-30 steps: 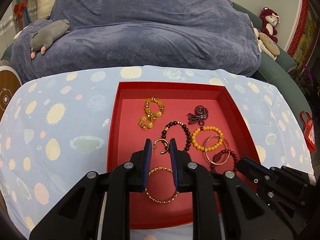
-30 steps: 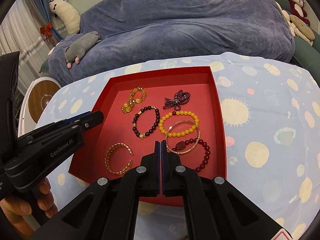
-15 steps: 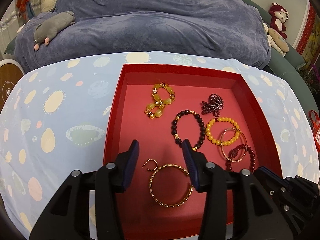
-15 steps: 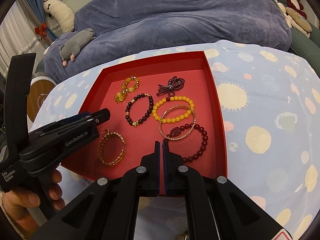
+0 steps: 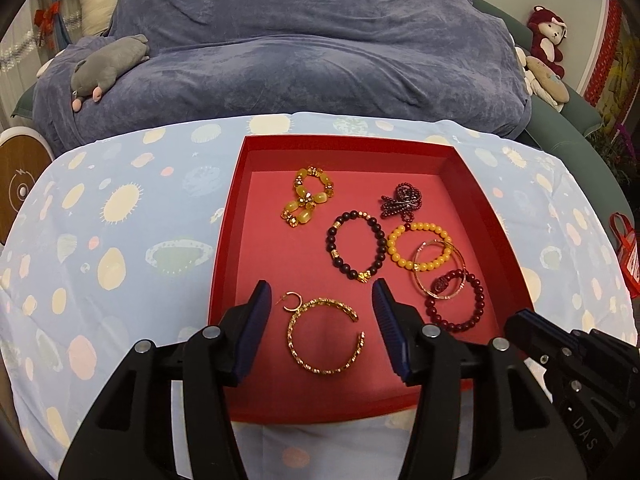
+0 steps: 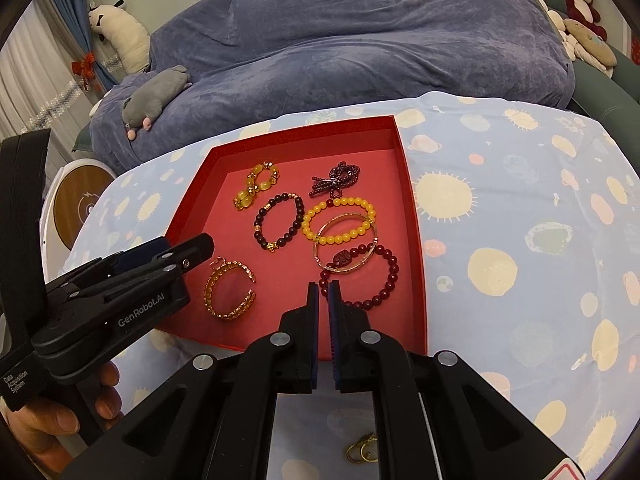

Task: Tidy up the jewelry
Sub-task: 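Move the right tool to the small gold ring and close on it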

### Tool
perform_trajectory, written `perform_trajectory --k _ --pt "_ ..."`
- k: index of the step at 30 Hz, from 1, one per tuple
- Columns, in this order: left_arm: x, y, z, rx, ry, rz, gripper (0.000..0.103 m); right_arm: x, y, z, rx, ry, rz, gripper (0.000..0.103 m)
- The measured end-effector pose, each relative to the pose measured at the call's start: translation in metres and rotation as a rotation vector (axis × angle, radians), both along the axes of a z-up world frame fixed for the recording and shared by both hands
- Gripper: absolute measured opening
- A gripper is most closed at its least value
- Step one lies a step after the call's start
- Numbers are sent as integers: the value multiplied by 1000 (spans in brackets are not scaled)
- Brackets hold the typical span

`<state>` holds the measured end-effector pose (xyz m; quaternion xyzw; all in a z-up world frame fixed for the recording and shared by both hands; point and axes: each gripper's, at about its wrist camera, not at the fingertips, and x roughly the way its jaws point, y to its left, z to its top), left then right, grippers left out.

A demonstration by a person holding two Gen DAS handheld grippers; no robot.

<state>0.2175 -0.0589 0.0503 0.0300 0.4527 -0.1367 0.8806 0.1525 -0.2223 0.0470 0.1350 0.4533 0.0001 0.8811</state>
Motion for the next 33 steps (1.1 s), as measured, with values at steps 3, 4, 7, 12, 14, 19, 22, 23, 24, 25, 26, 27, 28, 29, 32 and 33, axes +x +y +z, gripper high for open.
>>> perform_trajectory --k 3,4,7,12,14,19,22,23,24,25,26,27,28,29,32,33 --pt "-17 5 6 -20 -2 2 50 -14 -7 6 1 -8 -22 13" --pt "-23 6 8 -26 -3 5 52 -20 -10 8 1 -10 -31 19" --pt "-44 13 12 -42 -9 14 61 -39 -17 11 -10 -13 -53 26" --pt "-77 17 10 -38 6 13 62 -68 -23 5 -36 15 -64 30" --pt "-89 19 6 -46 26 20 62 -78 -23 -3 -36 32 -62 32" --pt "-113 26 -11 -36 68 41 62 -90 -14 -25 -49 72 -35 32" --pt "-122 28 -19 -19 86 47 62 -91 -8 -35 -54 93 -22 32" --pt "-124 29 -21 -15 91 46 62 -90 -6 -38 -53 98 -17 32" --pt "-125 30 -24 -9 95 48 62 -89 -5 -40 -54 103 -12 32" --pt "-127 31 -25 -7 99 51 62 -89 -3 -43 -57 107 -9 32" --pt "-128 31 -27 -10 102 51 62 -88 -2 -46 -61 111 -7 32" --pt "-129 32 -28 -10 102 53 62 -87 -1 -48 -63 116 -5 32" --pt "-130 32 -28 -10 102 54 62 -86 0 -50 -61 120 -6 32" --pt "-130 31 -29 -11 105 52 62 -86 1 -51 -61 123 -7 32" --pt "-132 29 -32 -10 113 49 62 -83 2 -56 -61 131 -5 32" --pt "-132 29 -33 -12 115 46 62 -82 2 -57 -62 134 -1 32"
